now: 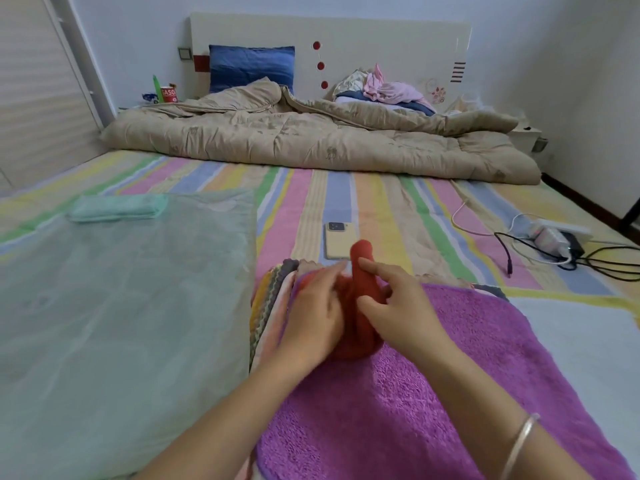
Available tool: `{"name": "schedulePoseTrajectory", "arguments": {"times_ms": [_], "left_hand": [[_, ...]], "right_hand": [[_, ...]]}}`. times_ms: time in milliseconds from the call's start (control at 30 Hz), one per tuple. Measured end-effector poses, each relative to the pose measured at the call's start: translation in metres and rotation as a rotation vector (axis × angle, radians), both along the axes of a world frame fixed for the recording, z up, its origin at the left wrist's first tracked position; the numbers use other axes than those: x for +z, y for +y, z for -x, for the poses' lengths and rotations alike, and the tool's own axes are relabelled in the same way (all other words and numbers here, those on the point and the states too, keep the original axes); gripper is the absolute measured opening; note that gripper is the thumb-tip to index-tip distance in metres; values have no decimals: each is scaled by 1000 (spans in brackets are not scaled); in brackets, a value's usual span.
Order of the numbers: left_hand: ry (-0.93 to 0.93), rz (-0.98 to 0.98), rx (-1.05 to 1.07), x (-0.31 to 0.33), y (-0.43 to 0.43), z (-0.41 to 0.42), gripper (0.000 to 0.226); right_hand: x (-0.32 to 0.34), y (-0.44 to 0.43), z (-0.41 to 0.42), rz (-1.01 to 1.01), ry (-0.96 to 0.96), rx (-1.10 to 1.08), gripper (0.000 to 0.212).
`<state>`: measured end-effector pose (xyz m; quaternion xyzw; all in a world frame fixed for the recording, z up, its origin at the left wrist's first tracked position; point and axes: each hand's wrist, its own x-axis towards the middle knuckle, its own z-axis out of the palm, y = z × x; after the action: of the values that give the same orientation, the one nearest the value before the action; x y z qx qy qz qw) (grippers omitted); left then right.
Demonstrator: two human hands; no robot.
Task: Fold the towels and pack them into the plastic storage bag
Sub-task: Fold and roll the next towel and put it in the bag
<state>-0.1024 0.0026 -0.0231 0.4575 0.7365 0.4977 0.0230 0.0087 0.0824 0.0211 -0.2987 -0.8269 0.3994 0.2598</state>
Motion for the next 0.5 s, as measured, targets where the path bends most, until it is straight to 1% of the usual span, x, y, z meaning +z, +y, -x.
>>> {"name": "schedulePoseTrajectory", "arguments": {"times_ms": [33, 67, 133, 167, 200, 233, 300, 367, 433, 500], "left_hand": [[-172, -113, 122, 5, -4, 6, 43], [-375, -155, 198, 11, -8, 10, 39], [-782, -108, 202, 21, -15, 19, 29], [-919, -49, 174, 24, -17, 22, 26], [-994, -2, 139, 27, -21, 24, 22], [-1018, 21, 111, 27, -22, 27, 19], [-982, 22, 95, 25, -23, 29, 13], [-906, 3, 137, 20, -21, 28, 21], [-866, -14, 180, 21, -19, 25, 28], [-885, -35, 203, 22, -20, 26, 29]], "right_hand": [[1, -8, 6, -75, -36, 32, 62], [2, -17, 12, -137, -77, 65, 62], [-2, -28, 23, -177, -140, 137, 64], [-4, -32, 26, -173, -167, 158, 64], [-7, -33, 28, -158, -182, 169, 62], [-8, -33, 29, -120, -167, 166, 59], [-7, -28, 28, 3, -80, 126, 53], [-6, -17, 23, 74, 3, 47, 49], [-8, -1, 16, 97, 11, -54, 43], [-11, 9, 9, 181, -29, -116, 33]]}}
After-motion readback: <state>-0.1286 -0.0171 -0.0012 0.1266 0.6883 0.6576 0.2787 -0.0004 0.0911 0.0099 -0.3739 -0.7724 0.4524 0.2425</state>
